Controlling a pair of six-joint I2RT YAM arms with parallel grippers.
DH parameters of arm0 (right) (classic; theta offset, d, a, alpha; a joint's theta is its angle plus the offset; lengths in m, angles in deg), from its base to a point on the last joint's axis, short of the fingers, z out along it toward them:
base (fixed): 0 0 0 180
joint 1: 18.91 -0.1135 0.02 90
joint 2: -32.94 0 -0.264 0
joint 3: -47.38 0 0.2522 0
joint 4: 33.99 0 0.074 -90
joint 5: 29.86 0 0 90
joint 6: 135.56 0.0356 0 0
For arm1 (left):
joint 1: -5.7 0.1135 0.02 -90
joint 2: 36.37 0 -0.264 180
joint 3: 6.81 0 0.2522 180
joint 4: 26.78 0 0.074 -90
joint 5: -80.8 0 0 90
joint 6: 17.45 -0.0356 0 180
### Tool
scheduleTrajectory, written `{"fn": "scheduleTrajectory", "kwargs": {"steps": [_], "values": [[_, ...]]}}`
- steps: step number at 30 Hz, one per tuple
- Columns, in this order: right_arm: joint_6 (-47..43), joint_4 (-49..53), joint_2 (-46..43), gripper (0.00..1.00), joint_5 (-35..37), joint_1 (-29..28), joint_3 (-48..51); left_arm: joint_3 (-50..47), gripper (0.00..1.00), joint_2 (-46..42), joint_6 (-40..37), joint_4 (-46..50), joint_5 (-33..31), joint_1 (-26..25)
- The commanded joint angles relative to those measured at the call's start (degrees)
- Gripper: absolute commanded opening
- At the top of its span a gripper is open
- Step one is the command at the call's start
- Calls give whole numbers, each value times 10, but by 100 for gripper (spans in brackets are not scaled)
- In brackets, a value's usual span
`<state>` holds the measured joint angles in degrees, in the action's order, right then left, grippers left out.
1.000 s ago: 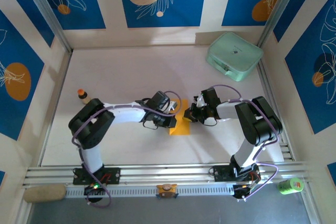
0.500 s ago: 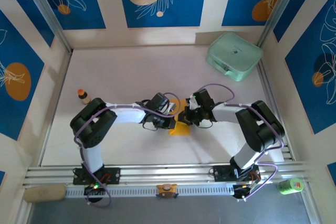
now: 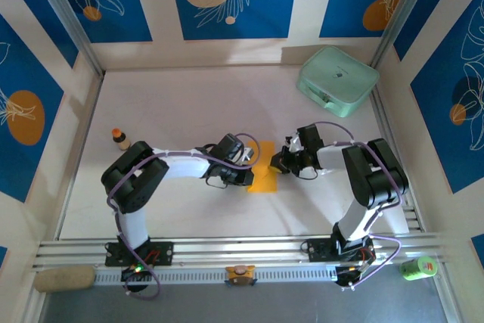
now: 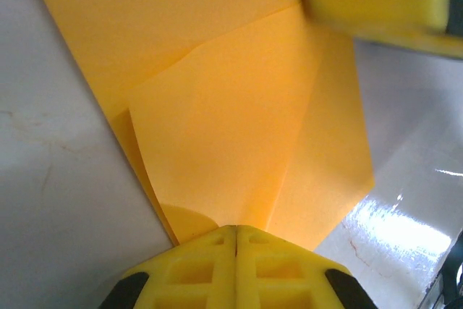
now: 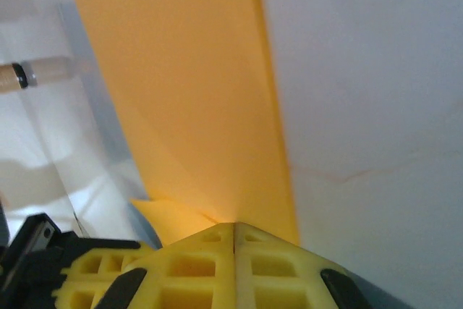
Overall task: Fold a paper plane with a square sheet of paper (pick it up from the middle)
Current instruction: Fold the triangle a second time at the center of the table.
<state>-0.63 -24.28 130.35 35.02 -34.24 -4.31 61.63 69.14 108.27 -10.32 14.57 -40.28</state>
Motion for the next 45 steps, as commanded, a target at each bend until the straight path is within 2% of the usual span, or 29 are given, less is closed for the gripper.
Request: {"fn": "scheduleTrajectory", "kwargs": {"steps": [1, 10, 14, 16, 20, 26, 31, 45], "values": [[-13, 15, -2, 0, 11, 9, -9, -17, 0, 9, 4, 29, -2, 2], [-7, 65, -102, 2, 53, -6, 27, -9, 0, -25, 21, 13, 9, 2], [-8, 100, -146, 6, 54, -10, 44, 25, 3, -44, -11, 49, -13, 3], [-3, 116, -162, 11, 52, -17, 50, 52, 7, -33, -34, 69, -12, 7], [21, 148, -183, 25, 80, -42, 56, 84, 7, 1, -62, 93, -9, 15], [53, 173, -188, 28, 99, -77, 56, 98, 8, 31, -70, 90, -9, 23], [76, 180, -184, 35, 103, -99, 55, 93, 6, 52, -74, 92, -11, 24], [75, 191, -154, 43, 99, -117, 43, 34, 2, 41, -26, 50, 0, 23]]}}
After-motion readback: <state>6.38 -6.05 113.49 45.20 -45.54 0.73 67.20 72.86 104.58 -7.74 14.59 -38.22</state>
